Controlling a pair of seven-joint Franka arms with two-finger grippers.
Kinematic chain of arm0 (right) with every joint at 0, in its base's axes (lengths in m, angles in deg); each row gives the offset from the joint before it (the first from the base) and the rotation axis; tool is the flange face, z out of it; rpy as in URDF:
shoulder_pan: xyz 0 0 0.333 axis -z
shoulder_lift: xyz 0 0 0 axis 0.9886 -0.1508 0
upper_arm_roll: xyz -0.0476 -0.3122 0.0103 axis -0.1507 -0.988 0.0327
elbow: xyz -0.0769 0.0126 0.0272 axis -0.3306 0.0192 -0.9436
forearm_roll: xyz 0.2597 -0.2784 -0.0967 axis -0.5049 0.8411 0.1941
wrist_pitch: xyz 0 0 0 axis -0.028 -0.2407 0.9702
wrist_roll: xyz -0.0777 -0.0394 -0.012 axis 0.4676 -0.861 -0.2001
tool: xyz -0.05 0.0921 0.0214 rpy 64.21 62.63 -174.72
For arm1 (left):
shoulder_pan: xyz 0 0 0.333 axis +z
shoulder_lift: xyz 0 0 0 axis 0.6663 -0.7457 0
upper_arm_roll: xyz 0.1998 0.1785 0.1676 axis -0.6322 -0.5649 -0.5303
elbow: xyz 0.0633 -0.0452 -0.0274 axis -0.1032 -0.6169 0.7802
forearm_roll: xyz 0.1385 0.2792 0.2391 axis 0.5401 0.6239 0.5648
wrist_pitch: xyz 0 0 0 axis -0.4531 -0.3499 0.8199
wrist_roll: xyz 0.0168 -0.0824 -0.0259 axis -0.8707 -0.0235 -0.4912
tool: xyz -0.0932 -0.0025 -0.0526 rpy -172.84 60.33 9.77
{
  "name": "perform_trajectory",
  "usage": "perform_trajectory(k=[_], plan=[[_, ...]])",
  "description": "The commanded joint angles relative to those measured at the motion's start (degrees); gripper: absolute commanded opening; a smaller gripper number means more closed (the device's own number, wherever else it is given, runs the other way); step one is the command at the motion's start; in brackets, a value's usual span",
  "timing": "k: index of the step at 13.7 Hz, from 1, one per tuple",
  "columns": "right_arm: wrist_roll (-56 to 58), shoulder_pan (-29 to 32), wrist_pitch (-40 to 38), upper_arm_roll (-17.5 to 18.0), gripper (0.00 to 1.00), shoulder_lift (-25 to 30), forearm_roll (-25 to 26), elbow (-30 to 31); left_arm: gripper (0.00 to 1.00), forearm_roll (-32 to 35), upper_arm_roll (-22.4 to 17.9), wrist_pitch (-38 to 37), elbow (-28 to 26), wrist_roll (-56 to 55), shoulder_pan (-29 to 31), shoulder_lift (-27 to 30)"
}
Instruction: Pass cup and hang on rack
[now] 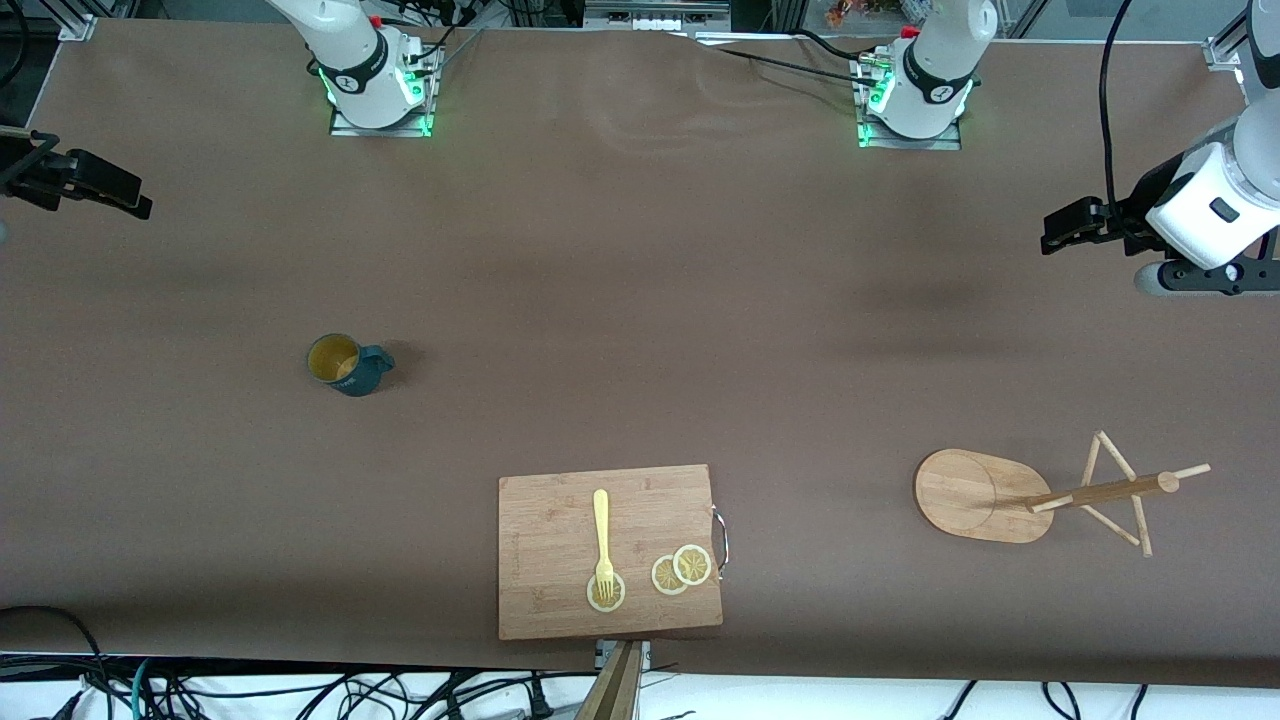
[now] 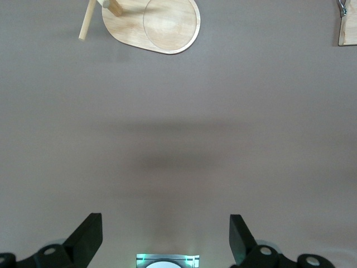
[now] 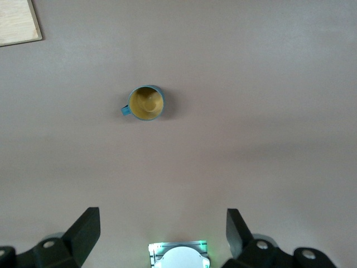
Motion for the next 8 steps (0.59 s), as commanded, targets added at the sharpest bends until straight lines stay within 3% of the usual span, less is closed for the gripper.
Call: perform_trajectory(k=[1,8], plan=[[-0.8,0.7,-0.6,0.9,1.00,0.2,1.0,0.0,1.00,1.4,0.4,-0.9,0.0,-0.3,0.2,0.0],[-0.9,0.4,-0.2,1.1,1.00,0.1,0.9,-0.1,1.00,1.4,0.3,-0.8,0.7,-0.3,0.3,-0.2]])
